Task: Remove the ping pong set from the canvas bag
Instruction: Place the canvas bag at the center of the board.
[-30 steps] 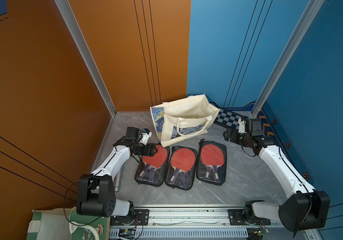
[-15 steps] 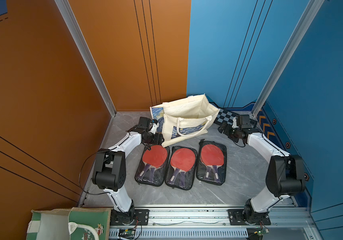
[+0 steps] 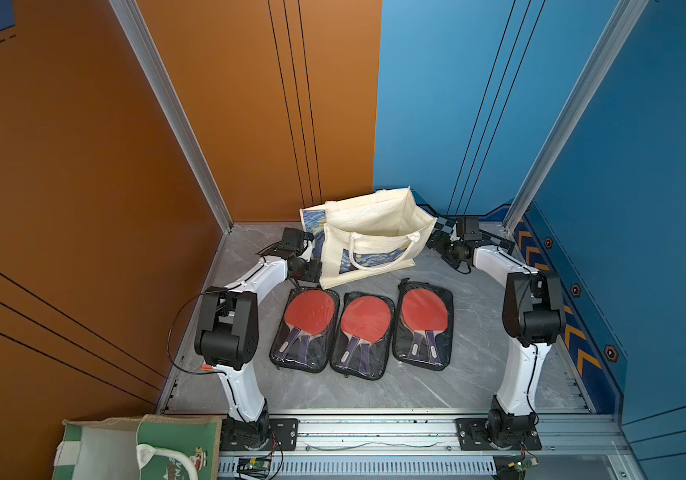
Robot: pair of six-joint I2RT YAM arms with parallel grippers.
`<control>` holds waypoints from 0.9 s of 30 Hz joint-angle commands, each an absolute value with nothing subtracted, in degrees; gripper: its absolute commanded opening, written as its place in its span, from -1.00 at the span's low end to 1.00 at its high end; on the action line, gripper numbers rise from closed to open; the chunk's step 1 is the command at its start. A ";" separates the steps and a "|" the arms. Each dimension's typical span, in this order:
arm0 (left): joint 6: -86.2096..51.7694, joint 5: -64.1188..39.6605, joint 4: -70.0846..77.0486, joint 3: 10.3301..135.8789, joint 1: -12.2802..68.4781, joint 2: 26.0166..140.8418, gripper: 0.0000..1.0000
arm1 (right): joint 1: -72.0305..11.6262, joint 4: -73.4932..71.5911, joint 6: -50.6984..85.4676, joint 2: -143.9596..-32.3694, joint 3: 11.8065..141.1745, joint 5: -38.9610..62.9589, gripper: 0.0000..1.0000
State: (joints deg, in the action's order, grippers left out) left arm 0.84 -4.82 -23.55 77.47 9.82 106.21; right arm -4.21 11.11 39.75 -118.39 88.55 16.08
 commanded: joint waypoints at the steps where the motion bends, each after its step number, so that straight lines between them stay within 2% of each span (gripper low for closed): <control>1: 2.19 -0.70 -23.64 78.96 10.00 108.04 0.46 | -5.17 10.72 41.00 -121.52 91.54 17.81 0.93; 8: -0.14 0.73 -24.27 82.17 9.13 111.50 0.46 | -6.76 10.77 40.47 -122.78 91.93 17.92 0.94; 13: -1.76 -2.61 -24.26 82.17 8.26 111.41 0.45 | -7.03 10.72 40.43 -122.03 91.36 17.89 0.94; 27: -0.88 -16.10 -24.30 68.11 4.79 95.32 0.44 | -6.79 11.91 36.81 -111.15 81.41 14.19 0.97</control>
State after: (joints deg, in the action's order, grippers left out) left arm -0.93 -11.81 -23.70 70.24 5.63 98.67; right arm -6.81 10.83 39.20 -114.39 83.50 16.25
